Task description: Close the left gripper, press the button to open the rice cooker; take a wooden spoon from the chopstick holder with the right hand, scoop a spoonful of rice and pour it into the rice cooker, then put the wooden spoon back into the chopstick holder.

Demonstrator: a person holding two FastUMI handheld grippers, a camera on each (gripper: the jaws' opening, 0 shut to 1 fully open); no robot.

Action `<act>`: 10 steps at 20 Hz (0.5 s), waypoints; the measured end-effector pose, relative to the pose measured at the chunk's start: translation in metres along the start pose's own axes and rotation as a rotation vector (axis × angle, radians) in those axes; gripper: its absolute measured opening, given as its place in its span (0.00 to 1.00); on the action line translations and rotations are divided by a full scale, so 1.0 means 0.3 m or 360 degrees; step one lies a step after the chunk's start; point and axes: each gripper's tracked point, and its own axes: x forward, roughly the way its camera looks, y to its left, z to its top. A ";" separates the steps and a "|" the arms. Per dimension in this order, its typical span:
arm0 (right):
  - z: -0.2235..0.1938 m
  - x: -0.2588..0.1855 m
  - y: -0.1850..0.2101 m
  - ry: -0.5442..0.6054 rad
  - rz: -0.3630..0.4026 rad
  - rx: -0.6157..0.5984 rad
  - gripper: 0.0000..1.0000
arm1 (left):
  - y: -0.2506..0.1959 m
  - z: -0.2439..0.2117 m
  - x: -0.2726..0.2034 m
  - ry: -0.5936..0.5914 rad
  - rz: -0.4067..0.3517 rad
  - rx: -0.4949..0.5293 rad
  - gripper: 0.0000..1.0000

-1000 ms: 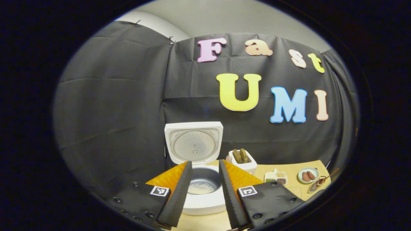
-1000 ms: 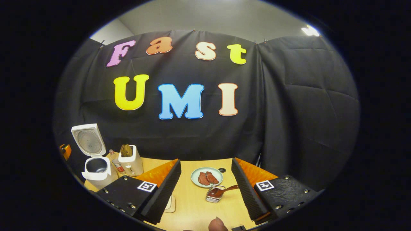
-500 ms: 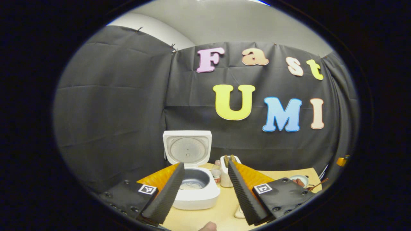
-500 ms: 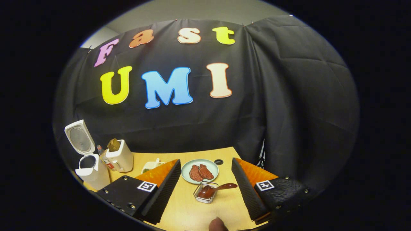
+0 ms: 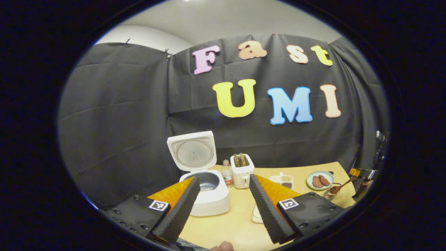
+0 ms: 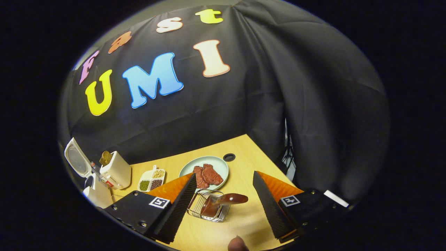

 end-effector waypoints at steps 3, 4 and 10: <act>-0.101 0.080 0.017 0.0105 0.0037 0.0223 0.99 | -0.024 -0.034 -0.026 0.0066 -0.0009 0.0011 1.00; -0.141 0.100 0.028 0.0163 0.0027 0.0297 0.98 | -0.026 -0.043 -0.035 0.0080 -0.0004 0.0013 1.00; -0.210 0.163 0.052 0.0254 -0.0054 0.0486 0.35 | 0.013 -0.073 -0.102 0.0113 0.0035 0.0041 0.98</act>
